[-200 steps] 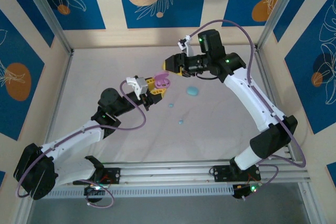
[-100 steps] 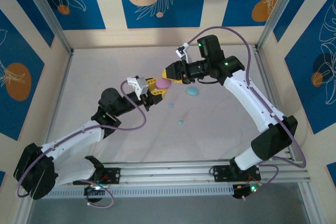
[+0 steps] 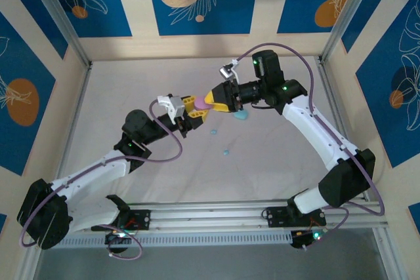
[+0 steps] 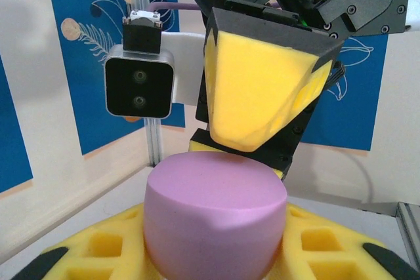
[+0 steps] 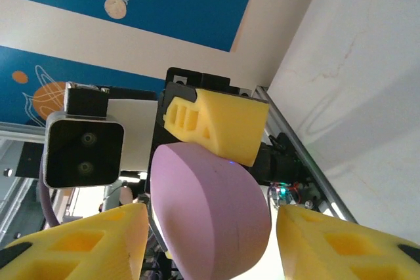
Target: Insert the wireless bluetooth earbuds into the charging case
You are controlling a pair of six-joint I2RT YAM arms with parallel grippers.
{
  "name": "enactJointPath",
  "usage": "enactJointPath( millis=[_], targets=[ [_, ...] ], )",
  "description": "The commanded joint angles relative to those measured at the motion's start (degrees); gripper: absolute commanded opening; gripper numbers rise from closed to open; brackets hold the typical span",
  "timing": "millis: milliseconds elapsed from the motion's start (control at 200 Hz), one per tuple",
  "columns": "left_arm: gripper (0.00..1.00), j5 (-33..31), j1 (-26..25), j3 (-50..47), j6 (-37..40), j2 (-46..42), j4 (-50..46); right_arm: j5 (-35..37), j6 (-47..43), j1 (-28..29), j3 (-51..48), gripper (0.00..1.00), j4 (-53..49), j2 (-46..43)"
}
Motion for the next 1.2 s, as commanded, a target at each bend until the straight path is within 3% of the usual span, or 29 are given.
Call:
enactJointPath(
  millis=[0,155,345,505,670,985,1191],
  targets=[
    [0.35,1.31,-0.38,2.49,-0.98,0.72,3.18,-3.01,3.57,0.69,-0.73,0.53,3.52,1.27],
    [0.36,1.91,-0.46,3.53,-0.95,1.51,2.18,-4.46,4.54,1.78,-1.11,0.51,5.2,2.68],
    [0.36,1.17,-0.4,3.16,-0.38,0.68,1.23,-3.67,3.93,1.61,-1.15,0.3,5.03,2.34],
    [0.4,0.14,-0.42,2.09,0.92,-0.5,-0.35,-2.82,3.84,1.4,-1.45,0.21,5.19,1.32],
    [0.45,0.51,-0.41,2.48,1.75,-0.14,-2.16,-1.1,3.79,1.25,-2.68,0.18,5.87,-0.05],
    [0.68,-2.1,-0.41,1.69,2.32,-1.89,-4.73,3.21,5.32,-1.48,-5.05,0.18,8.24,-1.04],
    [0.78,-8.04,-0.48,1.27,2.69,-5.01,-7.48,14.58,2.56,-3.93,-9.42,0.18,6.19,0.54]
  ],
)
